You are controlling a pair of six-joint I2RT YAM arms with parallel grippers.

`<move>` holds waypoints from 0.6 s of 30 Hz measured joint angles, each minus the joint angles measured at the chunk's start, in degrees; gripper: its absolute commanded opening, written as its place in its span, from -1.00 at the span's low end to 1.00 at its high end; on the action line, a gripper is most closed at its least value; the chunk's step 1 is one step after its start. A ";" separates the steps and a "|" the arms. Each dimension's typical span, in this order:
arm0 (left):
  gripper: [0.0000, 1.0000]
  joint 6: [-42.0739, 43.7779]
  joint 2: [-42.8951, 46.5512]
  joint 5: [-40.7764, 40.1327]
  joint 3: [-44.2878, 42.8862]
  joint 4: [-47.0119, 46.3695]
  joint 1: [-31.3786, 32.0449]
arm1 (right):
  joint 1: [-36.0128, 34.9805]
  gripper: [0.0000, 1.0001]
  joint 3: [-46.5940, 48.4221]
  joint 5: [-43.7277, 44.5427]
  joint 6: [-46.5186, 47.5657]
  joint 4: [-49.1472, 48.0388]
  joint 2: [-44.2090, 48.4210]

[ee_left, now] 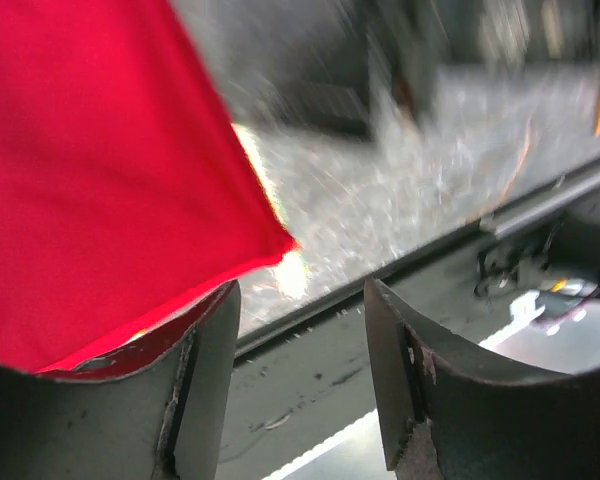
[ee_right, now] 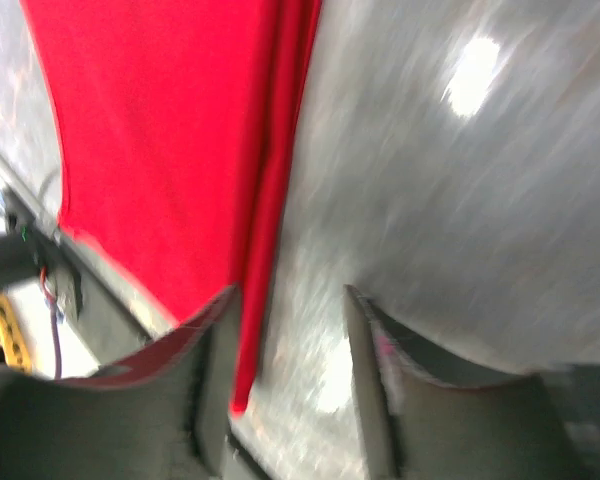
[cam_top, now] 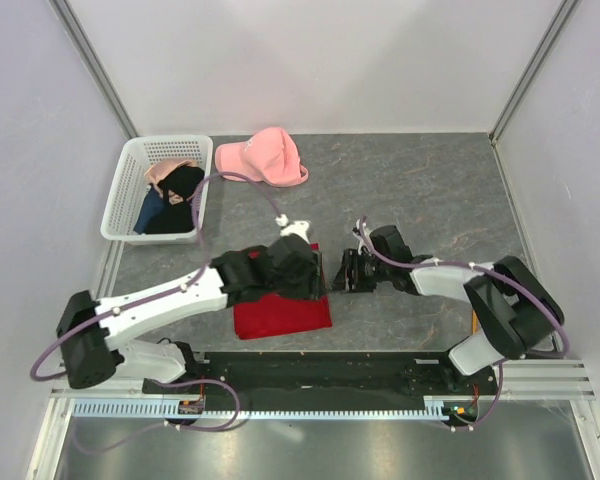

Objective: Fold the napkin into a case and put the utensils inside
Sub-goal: Pick up the lower triangle-folded napkin from the center of the board.

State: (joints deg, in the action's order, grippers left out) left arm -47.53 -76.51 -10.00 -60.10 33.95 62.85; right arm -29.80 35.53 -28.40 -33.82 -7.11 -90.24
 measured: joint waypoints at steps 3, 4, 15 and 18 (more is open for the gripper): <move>0.21 0.33 6.40 1.88 4.33 -0.70 -7.30 | -4.44 0.26 -4.22 0.59 -1.14 0.59 5.18; 0.22 0.61 7.89 3.15 5.73 -0.85 -10.19 | -6.27 0.27 -5.14 0.76 -1.60 0.52 6.25; 0.23 6.47 13.49 10.32 8.96 -1.09 -28.33 | -14.71 -0.83 -9.53 6.54 -6.27 -1.20 9.62; 0.23 7.50 13.51 11.76 8.96 -1.11 -30.73 | -14.01 -1.00 -10.34 8.35 -6.78 -0.52 9.51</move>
State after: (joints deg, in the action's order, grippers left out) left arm -40.03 -63.00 1.76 -51.13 32.84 32.12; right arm -43.81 25.19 -20.05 -40.60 -7.64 -80.73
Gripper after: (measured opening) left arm 0.613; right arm 0.041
